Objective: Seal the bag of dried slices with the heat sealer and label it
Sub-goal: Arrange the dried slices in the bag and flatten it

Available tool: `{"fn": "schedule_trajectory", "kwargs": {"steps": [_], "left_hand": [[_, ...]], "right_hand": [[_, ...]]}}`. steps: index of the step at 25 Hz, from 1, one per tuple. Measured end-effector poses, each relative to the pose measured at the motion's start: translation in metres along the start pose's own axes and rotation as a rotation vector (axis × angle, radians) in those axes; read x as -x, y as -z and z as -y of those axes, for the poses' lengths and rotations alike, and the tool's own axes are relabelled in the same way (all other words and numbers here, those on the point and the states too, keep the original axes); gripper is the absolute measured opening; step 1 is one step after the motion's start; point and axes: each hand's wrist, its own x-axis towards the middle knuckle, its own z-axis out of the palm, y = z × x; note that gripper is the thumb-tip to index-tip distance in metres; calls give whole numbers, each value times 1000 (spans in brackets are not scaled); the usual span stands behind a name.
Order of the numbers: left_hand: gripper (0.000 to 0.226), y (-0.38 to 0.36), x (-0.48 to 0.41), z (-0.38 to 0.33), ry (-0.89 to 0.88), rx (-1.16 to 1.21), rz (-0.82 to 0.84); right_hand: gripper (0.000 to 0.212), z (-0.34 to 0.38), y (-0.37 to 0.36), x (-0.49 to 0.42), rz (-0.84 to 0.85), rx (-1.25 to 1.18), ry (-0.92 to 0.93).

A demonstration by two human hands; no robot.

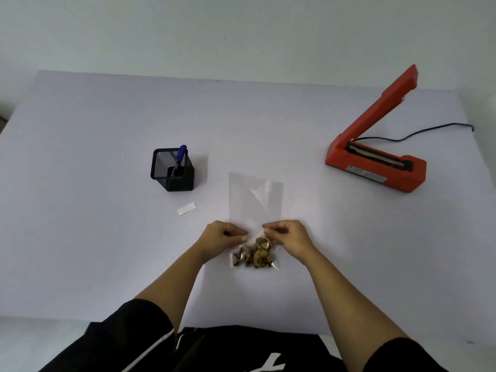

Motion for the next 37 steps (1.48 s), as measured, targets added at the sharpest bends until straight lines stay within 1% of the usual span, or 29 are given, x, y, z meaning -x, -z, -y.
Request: {"fn": "schedule_trajectory", "kwargs": {"steps": [3,6,9,12,14,16,18,22,24,26,27,29,31,32,34,36,37], "left_hand": [[12,-4,5,1,11,31,5],[7,-12,9,-2,30,67,-28],[15,-19,15,-7,34,123,-53],[11,-24,18,-8,36,94,-65],[8,-27,20,-8,32,61,-110],[7,-29,21,-7,26,23,-142],[6,-28,22,-7,34,10,-134],[8,-23,25,-5,52,157,-88],[12,-20,26,-3,35,164,-87],[23,-18,26,-1,-19,126,-127],[31,-18,25,0,-48,98,-160],[49,-18,25,3,-81,58,-217],[55,-20,24,10,-101,95,-245],[51,-21,23,13,-112,122,-248],[38,-22,21,20,-139,102,-233],[26,-20,17,26,-214,-33,-251],[25,-20,14,28,-237,-81,-247]], "right_hand": [[11,1,-3,4,-11,16,13],[8,-1,-2,9,37,-1,-35],[10,-6,1,12,67,0,-39],[9,-7,3,14,85,77,-16],[11,-6,3,15,81,97,-4],[13,-8,5,15,61,44,-14],[15,-9,7,16,62,-10,-27],[13,-12,0,16,17,-40,-19],[12,-10,-4,15,3,-42,-39],[13,-9,-7,14,12,-51,-62],[19,-9,-7,14,10,-53,-59],[37,-11,-8,14,-24,-63,-31],[49,-16,-12,15,-83,-59,29],[50,-19,-14,15,-107,-51,58],[41,-23,-17,17,-121,-49,97],[29,-26,-18,16,-105,-30,139],[28,-27,-18,15,-86,-16,148]]}}
